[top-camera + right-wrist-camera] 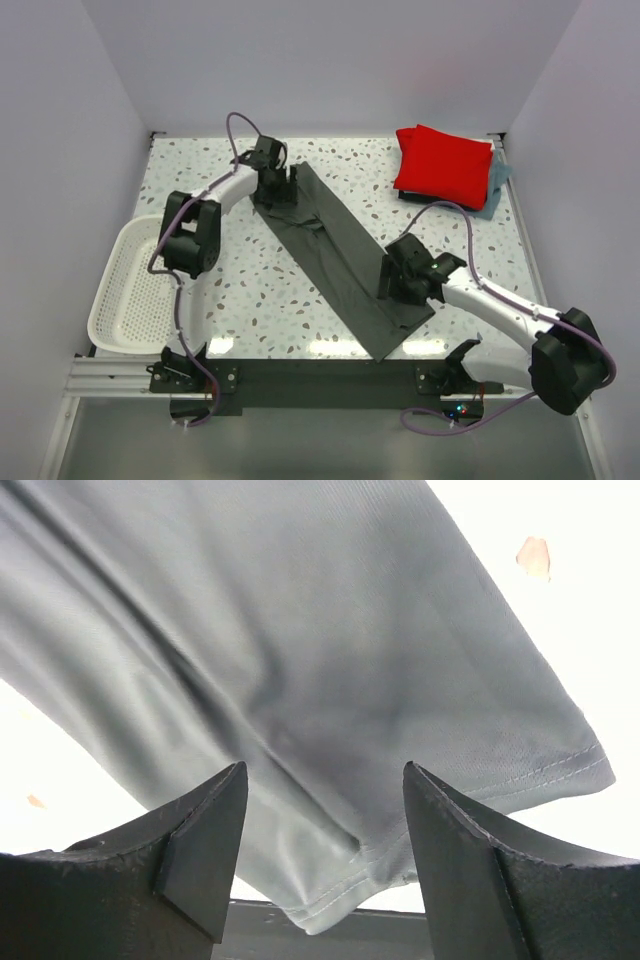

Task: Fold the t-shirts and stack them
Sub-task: Fold the tshirt

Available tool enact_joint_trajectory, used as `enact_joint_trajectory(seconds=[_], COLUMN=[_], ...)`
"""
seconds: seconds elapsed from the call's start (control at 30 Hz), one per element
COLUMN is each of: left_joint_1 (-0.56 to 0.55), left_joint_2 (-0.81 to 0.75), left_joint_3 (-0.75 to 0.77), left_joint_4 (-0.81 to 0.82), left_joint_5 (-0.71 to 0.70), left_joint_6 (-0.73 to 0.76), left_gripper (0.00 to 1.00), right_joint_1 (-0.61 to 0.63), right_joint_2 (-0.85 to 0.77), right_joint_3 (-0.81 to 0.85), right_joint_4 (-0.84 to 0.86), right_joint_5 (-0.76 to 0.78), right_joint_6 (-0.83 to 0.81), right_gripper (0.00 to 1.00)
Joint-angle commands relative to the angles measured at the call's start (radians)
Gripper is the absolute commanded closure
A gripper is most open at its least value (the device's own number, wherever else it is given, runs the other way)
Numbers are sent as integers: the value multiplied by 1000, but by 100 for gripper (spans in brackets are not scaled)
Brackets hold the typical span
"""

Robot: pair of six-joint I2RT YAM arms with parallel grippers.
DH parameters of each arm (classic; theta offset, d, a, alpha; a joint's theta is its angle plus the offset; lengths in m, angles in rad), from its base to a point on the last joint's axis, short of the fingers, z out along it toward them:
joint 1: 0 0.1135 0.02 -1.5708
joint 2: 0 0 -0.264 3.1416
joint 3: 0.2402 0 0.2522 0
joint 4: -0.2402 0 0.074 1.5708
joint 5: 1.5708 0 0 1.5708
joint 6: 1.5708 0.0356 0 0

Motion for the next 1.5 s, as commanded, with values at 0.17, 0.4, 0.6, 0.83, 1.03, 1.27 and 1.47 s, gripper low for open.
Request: enact_joint_trajectory(seconds=[0.17, 0.4, 0.6, 0.83, 1.03, 1.27, 1.47], left_joint_1=[-8, -25, -25, -18, -5, -5, -4], left_joint_2=[-188, -232, -192, -102, -50, 35, 116], left_joint_3=[-157, -243, -238, -204, -154, -54, 42], left_joint_4=[-2, 47, 67, 46, 33, 43, 82], left_joint_5=[92, 141, 172, 125, 73, 63, 86], left_joint_6=[-12, -70, -96, -81, -43, 2, 48], left_gripper=[22, 22, 22, 22, 22, 22, 22], right_joint_1=[2, 2, 2, 7, 25, 69, 137], right_joint_2=[-24, -35, -52, -66, -73, -58, 46], right_joint_3=[-27, -136, -171, -192, -219, -223, -148], right_joint_4=[112, 220, 241, 247, 274, 320, 346], right_joint_5=[-27, -127, -170, -219, -234, -228, -216], right_joint_6=[-97, -111, -112, -95, -51, 9, 44], right_gripper=[32, 33, 33, 33, 33, 33, 34])
